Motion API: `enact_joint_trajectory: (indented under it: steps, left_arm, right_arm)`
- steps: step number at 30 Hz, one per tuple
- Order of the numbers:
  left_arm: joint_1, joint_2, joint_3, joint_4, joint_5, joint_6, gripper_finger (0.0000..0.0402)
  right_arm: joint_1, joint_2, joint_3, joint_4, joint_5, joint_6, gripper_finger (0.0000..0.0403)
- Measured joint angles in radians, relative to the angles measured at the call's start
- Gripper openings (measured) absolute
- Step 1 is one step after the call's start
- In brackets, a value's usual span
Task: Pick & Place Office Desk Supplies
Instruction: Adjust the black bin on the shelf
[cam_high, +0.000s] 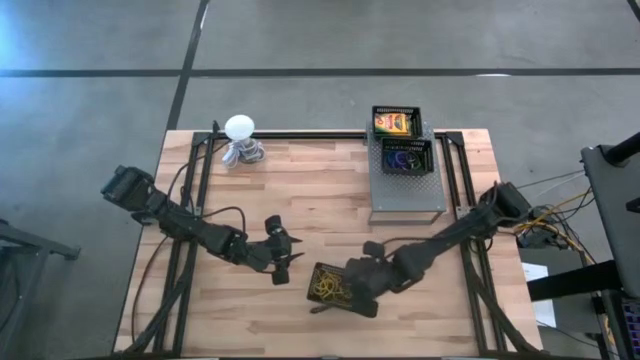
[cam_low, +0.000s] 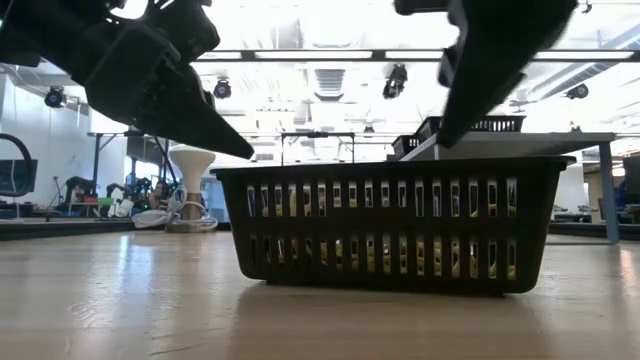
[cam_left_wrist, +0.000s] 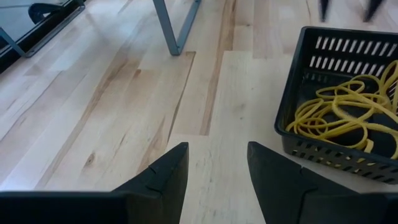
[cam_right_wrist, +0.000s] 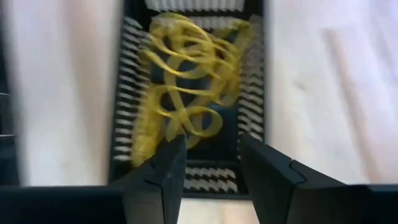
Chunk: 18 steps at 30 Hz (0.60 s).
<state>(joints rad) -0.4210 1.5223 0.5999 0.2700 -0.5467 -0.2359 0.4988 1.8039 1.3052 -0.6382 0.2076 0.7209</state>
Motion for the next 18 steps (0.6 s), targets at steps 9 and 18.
enact_joint_trajectory:
  steps: [9, 18]
  left_arm:
    - [0.000, 0.000, 0.000, 0.015, -0.003, 0.000, 0.0168]
    - [0.001, 0.000, -0.001, 0.018, -0.004, 0.000, 0.0168]
  right_arm:
    - [0.040, 0.044, -0.014, -0.039, 0.262, 0.087, 0.0146]
    - [-0.017, 0.078, -0.034, -0.010, 0.160, 0.013, 0.0117]
